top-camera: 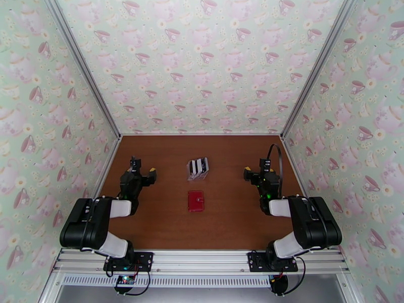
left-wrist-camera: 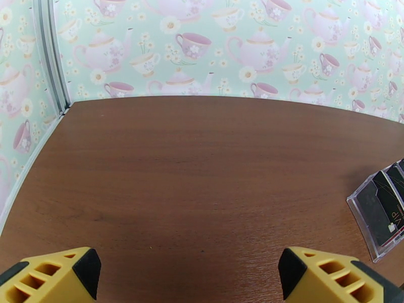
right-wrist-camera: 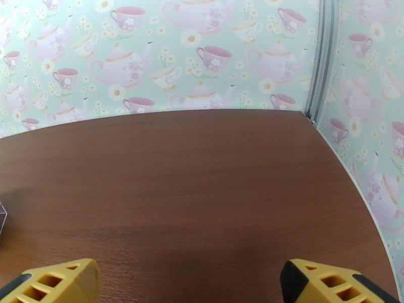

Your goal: Put the credit cards into the card holder

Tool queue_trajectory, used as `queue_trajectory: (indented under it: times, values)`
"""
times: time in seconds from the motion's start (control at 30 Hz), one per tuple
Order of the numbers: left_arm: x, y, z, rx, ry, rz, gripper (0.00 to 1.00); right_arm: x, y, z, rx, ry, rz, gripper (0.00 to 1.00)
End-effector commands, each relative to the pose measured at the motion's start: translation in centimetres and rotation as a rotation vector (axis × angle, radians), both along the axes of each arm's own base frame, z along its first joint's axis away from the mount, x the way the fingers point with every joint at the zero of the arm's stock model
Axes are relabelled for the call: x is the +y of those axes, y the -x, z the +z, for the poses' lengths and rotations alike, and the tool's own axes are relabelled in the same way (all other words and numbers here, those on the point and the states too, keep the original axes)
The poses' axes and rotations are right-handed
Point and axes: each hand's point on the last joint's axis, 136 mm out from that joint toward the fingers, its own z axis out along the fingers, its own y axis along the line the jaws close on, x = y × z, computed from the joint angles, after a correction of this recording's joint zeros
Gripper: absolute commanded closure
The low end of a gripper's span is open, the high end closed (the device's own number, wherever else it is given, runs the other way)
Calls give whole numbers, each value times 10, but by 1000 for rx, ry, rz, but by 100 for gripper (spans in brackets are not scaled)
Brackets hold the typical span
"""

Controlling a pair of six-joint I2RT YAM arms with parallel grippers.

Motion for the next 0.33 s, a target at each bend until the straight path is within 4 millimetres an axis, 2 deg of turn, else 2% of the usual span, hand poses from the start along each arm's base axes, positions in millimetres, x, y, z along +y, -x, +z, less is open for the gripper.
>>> queue_trajectory:
  times: [0.0,0.3]
  values:
    - [2,0,0,-5,-23,8,0,-3,-3,4,-18,-2,-23,0]
    - [-1,0,0,-6,-26,-7,0,-3,-3,4,-17,-1,-22,0]
